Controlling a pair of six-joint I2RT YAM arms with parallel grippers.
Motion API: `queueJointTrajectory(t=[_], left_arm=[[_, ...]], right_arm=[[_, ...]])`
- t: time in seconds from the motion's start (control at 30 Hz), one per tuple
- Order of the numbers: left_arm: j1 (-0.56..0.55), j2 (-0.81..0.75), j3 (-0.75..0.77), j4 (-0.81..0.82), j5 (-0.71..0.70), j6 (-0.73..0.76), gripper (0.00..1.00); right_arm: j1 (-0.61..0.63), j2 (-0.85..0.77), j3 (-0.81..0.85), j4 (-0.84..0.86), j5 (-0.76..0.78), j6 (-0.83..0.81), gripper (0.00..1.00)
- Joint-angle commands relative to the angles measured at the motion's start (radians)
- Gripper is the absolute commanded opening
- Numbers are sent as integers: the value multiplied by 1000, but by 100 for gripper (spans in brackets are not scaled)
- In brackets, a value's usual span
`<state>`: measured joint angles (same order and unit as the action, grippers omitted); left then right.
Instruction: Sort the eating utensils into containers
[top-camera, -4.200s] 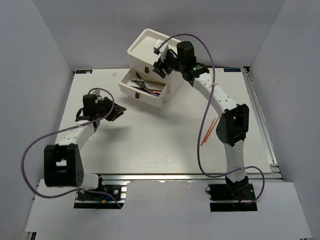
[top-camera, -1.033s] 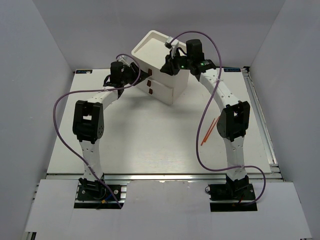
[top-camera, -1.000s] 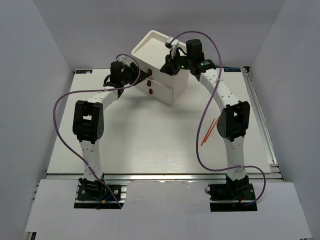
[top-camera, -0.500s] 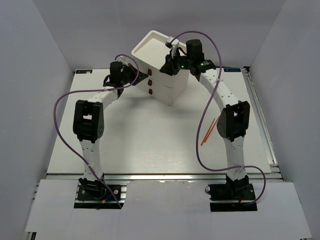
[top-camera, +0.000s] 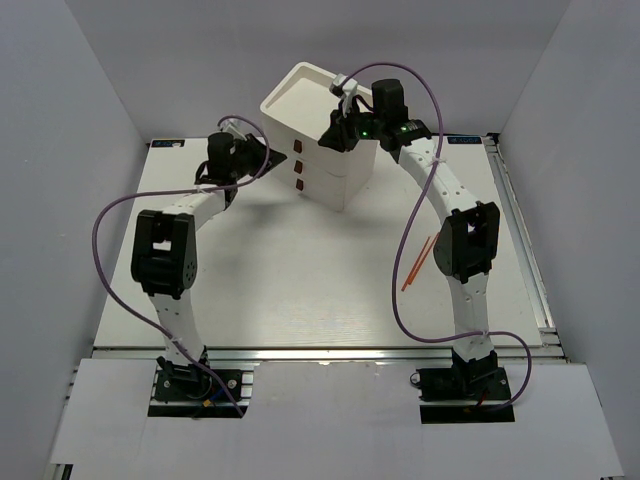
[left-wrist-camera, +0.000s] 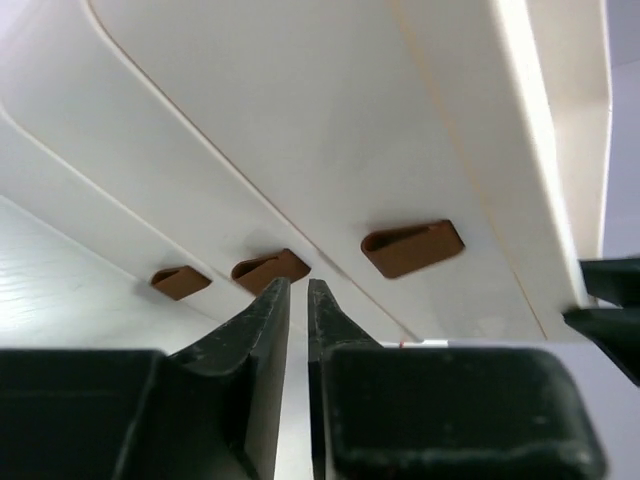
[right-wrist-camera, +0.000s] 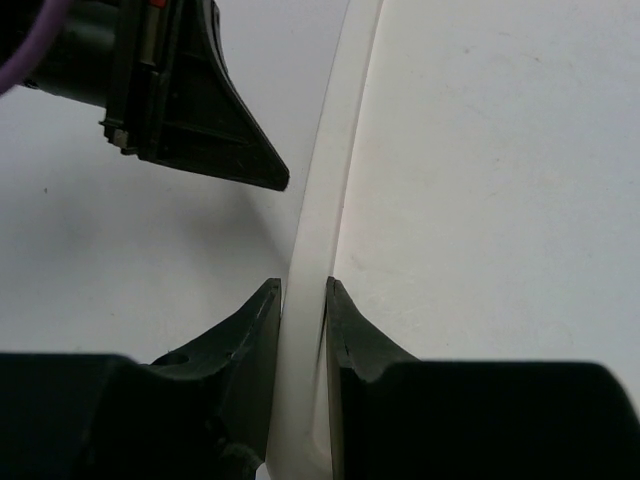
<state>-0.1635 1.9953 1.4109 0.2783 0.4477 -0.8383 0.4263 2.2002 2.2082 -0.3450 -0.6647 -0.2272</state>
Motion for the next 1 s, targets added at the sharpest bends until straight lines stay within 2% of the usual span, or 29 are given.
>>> queueJointTrajectory(t=[0.0,0.1,0.23,0.33,0.7,0.87,0.97], left_arm=[[24,-131,-55,41,-15,45,26],[24,-138,-79,16,-6,53,23],[24,-81,-66,12,42,22,10],[13,-17,-21,4,66,7,6],[-19,157,184,-7,89,-35,7],[-19,148,192,-53,75,5,11],[-19,120,148,-59,78,22,15]], right_arm=[[65,0,-25,-115,-200,46,0],[66,1,-28,-115,-199,46,0],[66,1,-30,-115,-194,46,0],[66,-2,-33,-115,-193,46,0],[66,-7,-38,-111,-196,54,0],[65,-7,-36,-112,-194,49,0],[63,-5,-35,-112,-194,51,0]])
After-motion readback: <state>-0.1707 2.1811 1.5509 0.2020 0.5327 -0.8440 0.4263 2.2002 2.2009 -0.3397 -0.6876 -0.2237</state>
